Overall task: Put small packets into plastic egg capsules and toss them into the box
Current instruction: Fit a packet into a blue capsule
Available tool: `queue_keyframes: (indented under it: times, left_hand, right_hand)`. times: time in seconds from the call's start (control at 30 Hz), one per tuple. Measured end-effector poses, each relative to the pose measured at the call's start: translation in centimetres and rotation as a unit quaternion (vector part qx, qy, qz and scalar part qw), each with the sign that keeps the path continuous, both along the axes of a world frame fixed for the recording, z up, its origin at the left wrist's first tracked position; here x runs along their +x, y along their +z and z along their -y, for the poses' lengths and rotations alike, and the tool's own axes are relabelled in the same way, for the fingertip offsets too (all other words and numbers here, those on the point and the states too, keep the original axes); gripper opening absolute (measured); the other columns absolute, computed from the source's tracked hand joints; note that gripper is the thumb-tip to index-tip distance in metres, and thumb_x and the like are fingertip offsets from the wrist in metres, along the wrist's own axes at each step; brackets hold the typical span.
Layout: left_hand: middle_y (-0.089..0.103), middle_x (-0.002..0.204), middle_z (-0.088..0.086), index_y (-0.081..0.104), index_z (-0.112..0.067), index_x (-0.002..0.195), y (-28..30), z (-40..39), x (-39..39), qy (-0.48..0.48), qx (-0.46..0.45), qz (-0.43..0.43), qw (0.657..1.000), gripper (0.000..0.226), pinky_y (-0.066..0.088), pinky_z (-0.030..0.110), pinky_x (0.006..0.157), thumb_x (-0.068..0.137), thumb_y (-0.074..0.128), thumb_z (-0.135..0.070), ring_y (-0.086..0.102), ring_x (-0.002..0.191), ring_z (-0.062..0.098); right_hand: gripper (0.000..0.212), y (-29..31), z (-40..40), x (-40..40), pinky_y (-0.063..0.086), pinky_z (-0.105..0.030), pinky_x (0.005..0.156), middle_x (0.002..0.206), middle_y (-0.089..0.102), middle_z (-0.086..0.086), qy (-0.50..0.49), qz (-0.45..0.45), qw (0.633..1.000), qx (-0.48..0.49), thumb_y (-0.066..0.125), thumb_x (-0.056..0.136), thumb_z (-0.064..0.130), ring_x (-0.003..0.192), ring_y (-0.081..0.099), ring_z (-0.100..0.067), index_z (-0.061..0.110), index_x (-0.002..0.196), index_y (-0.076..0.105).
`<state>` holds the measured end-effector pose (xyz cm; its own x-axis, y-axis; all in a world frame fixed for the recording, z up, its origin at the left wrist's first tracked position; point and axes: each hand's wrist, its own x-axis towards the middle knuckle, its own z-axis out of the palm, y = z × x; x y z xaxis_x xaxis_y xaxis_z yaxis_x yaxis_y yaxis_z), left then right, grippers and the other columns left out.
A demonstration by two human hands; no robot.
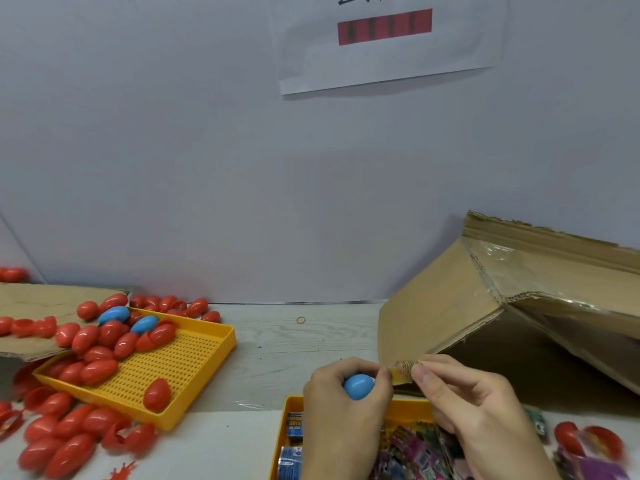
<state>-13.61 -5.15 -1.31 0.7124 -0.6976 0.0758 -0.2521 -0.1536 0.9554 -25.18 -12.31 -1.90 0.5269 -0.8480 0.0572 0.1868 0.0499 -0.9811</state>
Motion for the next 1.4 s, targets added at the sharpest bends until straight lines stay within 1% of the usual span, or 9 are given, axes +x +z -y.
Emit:
queue_keyframes:
  times: [0.1, 0.2, 0.3, 0.4, 0.53, 1.03, 1.1, 1.2, 1.4]
  left_hand:
    - [0.067, 0.066, -0.009, 0.073, -0.024, 0.064, 0.0, 0.0, 0.0, 0.000, 0.004, -0.004, 1.000, 0.017, 0.056, 0.019, 0.062, 0.080, 0.078, -0.026, 0.065, 0.069, 0.011]
    - [0.067, 0.063, -0.015, 0.072, -0.025, 0.063, 0.2, -0.1, 0.0, -0.004, -0.002, -0.013, 1.000, 0.019, 0.052, 0.015, 0.057, 0.080, 0.077, -0.024, 0.064, 0.064, 0.006]
    - [0.063, 0.057, -0.013, 0.073, -0.027, 0.068, 0.5, -0.4, 0.1, -0.029, -0.021, -0.028, 0.999, 0.015, 0.047, 0.013, 0.051, 0.081, 0.076, -0.020, 0.061, 0.054, 0.003]
    - [0.057, 0.057, -0.008, 0.075, -0.035, 0.078, 0.8, -0.7, 0.4, -0.067, -0.045, -0.018, 0.997, 0.016, 0.048, 0.014, 0.053, 0.080, 0.077, -0.019, 0.057, 0.053, 0.006]
    - [0.065, 0.062, -0.013, 0.074, -0.043, 0.078, 0.8, -0.7, 0.4, -0.070, -0.051, 0.015, 0.996, 0.028, 0.050, 0.015, 0.057, 0.081, 0.075, -0.015, 0.062, 0.061, 0.008]
    - [0.068, 0.068, -0.012, 0.077, -0.033, 0.071, 0.6, -0.7, 0.6, -0.045, -0.063, -0.026, 0.997, 0.022, 0.046, 0.014, 0.052, 0.081, 0.075, -0.014, 0.061, 0.059, 0.004]
    - [0.063, 0.061, -0.014, 0.076, -0.035, 0.073, 0.6, -0.7, 0.6, -0.069, -0.052, -0.031, 0.996, 0.019, 0.047, 0.015, 0.053, 0.082, 0.075, -0.018, 0.058, 0.054, 0.004]
    - [0.058, 0.059, -0.009, 0.075, -0.035, 0.075, 0.6, -0.8, 0.6, -0.090, -0.053, -0.043, 0.994, 0.012, 0.049, 0.017, 0.054, 0.081, 0.078, -0.025, 0.055, 0.051, 0.005]
    - [0.056, 0.054, -0.010, 0.075, -0.027, 0.074, 0.6, -0.9, 0.7, -0.099, -0.068, -0.070, 0.990, 0.012, 0.044, 0.014, 0.050, 0.084, 0.074, -0.020, 0.052, 0.046, 0.005]
  right_hand:
    - [0.029, 0.3, -0.2, -0.1, 0.037, -0.020, 0.067, 0.094, 0.074, 0.003, 0.001, 0.003, 1.000, -0.003, 0.071, 0.057, 0.037, 0.060, 0.056, 0.000, 0.026, 0.083, 0.080]
    - [0.024, 0.8, -0.5, -0.2, 0.043, -0.013, 0.053, 0.065, 0.070, 0.003, 0.015, -0.006, 1.000, -0.020, 0.069, 0.061, 0.034, 0.053, 0.057, 0.003, 0.027, 0.080, 0.080]
    - [0.026, 1.1, -0.8, -0.3, 0.043, -0.015, 0.048, 0.055, 0.065, 0.005, 0.005, -0.027, 0.999, -0.033, 0.069, 0.060, 0.037, 0.051, 0.058, 0.002, 0.027, 0.080, 0.080]
    - [0.018, 1.2, -1.0, -0.3, 0.047, -0.014, 0.057, 0.065, 0.071, 0.005, 0.009, -0.060, 0.996, -0.065, 0.067, 0.068, 0.034, 0.062, 0.065, 0.001, 0.033, 0.080, 0.079]
    - [0.012, 1.0, -1.2, -0.3, 0.054, -0.037, 0.080, 0.079, 0.073, -0.001, 0.004, -0.113, 0.988, -0.108, 0.067, 0.080, 0.026, 0.080, 0.066, -0.013, 0.032, 0.080, 0.078]
    - [0.027, 0.9, -1.3, -0.2, 0.055, -0.034, 0.078, 0.078, 0.075, 0.007, -0.021, -0.124, 0.983, -0.132, 0.074, 0.077, 0.022, 0.079, 0.068, -0.007, 0.049, 0.078, 0.074]
    - [0.027, 1.1, -1.2, -0.2, 0.052, -0.025, 0.071, 0.075, 0.075, 0.005, -0.025, -0.096, 0.989, -0.110, 0.073, 0.077, 0.017, 0.074, 0.069, -0.005, 0.044, 0.077, 0.076]
    - [0.014, 1.2, -0.9, -0.2, 0.045, -0.011, 0.051, 0.064, 0.072, -0.003, -0.052, -0.037, 0.997, -0.048, 0.071, 0.077, 0.008, 0.054, 0.064, -0.003, 0.018, 0.070, 0.078]
    - [0.016, 1.1, -0.6, 0.0, 0.043, -0.011, 0.045, 0.053, 0.065, -0.002, -0.050, 0.007, 0.999, 0.002, 0.070, 0.067, 0.014, 0.046, 0.058, -0.003, 0.007, 0.081, 0.076]
